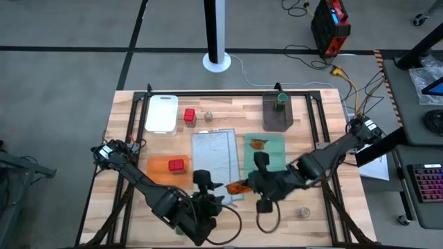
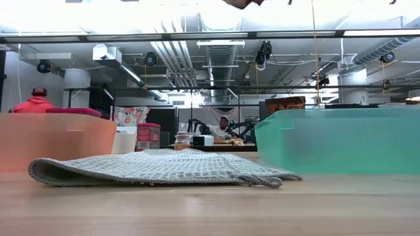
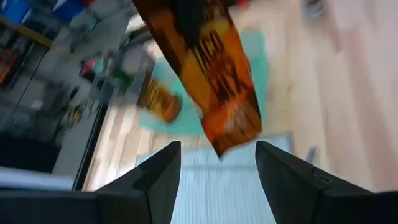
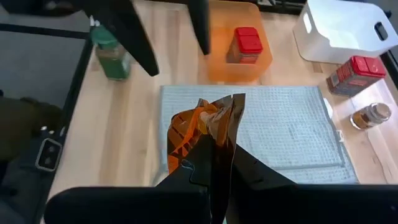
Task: Sort spices by type
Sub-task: Put the orange seasoning packet into the green bin
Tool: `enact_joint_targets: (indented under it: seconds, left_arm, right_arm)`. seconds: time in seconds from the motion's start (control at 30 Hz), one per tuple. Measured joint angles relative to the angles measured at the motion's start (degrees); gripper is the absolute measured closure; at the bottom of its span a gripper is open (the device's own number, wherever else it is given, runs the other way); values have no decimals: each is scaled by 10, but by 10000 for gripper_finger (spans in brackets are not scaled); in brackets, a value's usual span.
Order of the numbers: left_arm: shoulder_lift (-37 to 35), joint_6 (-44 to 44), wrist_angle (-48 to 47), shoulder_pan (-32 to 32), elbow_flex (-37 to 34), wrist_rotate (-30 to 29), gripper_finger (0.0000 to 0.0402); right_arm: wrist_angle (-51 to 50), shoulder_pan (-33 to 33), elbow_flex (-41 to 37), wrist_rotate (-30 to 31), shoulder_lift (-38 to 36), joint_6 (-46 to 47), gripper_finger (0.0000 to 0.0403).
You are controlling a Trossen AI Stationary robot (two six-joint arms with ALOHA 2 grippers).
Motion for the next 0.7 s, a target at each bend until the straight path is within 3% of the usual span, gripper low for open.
enact_joint_targets:
  seconds: [0.17, 0.37, 0.57, 0.7]
  left_arm:
    - [-6, 79, 86, 20, 0, 59, 242]
    - [-8, 106, 130, 48, 0, 105, 289]
    - [-8, 140, 195, 73, -1, 247, 281]
    - [-6, 141, 214, 83, -2, 259, 262]
  right_arm:
    - [-1, 37, 0, 32, 3, 11, 394]
    - [0, 62, 0, 51, 3, 27, 394]
    - [-1, 77, 0, 59, 3, 37, 394]
    - [0, 82, 0, 61, 3, 35, 394]
